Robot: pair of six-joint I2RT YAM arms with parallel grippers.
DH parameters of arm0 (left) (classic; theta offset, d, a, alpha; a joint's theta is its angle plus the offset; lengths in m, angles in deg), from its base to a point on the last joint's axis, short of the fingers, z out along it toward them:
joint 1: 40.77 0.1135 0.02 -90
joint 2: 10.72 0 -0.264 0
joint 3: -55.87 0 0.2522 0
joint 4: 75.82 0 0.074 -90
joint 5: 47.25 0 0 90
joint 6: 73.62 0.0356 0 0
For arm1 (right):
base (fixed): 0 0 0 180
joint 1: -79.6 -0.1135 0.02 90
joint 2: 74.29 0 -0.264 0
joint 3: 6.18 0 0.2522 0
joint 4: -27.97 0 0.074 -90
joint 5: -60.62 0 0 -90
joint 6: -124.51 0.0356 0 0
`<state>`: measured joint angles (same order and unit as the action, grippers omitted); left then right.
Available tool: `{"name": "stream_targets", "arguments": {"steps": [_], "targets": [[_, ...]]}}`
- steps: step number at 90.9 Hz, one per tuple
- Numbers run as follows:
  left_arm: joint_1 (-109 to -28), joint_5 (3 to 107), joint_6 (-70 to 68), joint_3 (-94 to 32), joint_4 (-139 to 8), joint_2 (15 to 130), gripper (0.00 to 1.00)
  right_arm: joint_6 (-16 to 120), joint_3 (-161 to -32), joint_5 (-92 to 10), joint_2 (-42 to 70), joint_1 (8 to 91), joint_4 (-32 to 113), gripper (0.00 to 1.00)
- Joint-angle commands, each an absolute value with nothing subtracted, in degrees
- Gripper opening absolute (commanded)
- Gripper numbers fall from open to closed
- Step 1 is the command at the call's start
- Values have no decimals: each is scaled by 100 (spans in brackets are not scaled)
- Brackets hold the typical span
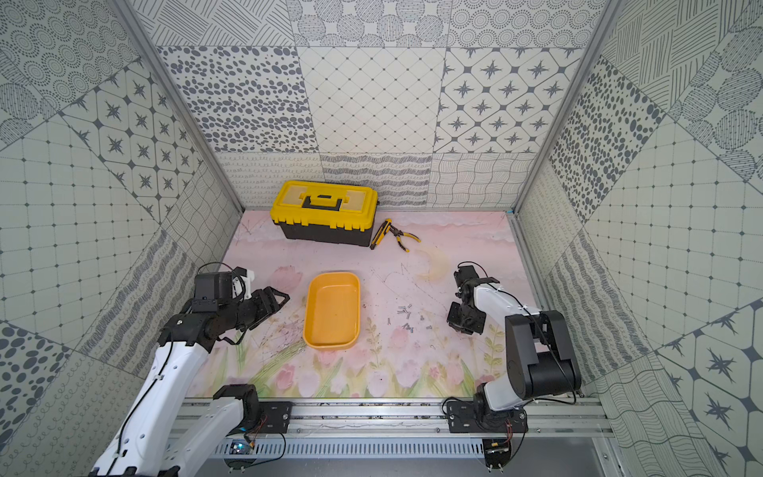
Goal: Put the screws on the desktop into the storage box
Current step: Pick up the screw from the center of the board, then place the screw in the storage box.
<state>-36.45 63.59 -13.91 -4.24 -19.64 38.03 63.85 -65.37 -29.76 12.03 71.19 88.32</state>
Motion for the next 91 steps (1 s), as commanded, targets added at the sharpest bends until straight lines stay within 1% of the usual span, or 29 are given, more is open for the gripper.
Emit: {"name": "stream_targets", "arguments": {"steps": [1, 15, 22, 29, 36, 47, 54, 59, 70, 74, 76, 82, 91], "targets": [[-3637, 6489, -1386, -437, -1899, 3807, 71, 6362, -6516, -3148, 1332, 7063, 8743, 12], [-3632, 6443, -1390, -445, -1890, 3789, 71, 6193, -6585, -3304, 1214, 7044, 8691, 7], [-3637, 6437, -1386, -447, -1884, 3761, 71, 6089, -6712, -3508, 1015, 6854, 8652, 5], [-3636, 6415, -1399, -442, -1897, 3717, 71, 6078, -6948, -3613, 682, 6377, 8602, 3], [-3628, 6454, -1448, -492, -1894, 3676, 71, 6154, -7311, -3686, 403, 5715, 8485, 2], [-3629, 6420, -1522, -468, -1942, 3538, 71, 6486, -8071, -3916, 424, 4697, 8026, 0], [-3627, 6304, -1554, -472, -1930, 3481, 72, 6745, -8540, -4082, 773, 4125, 7580, 0], [-3627, 6162, -1570, -510, -1867, 3499, 74, 6877, -8972, -4288, 1251, 3772, 7408, 2], [-3618, 5661, -1599, -654, -1583, 3526, 88, 6959, -9995, -4411, 2404, 3231, 7392, 4], [-3612, 5528, -1593, -656, -1540, 3491, 97, 6939, -10324, -4344, 2764, 3071, 7433, 4], [-3607, 5458, -1594, -655, -1524, 3472, 99, 6929, -10451, -4318, 2965, 3016, 7453, 4], [-3605, 5298, -1632, -658, -1474, 3432, 99, 6873, -10817, -4304, 3410, 2868, 7477, 5], [-3611, 5145, -1675, -626, -1476, 3477, 100, 6837, -11163, -4231, 3900, 2751, 7529, 9]]}}
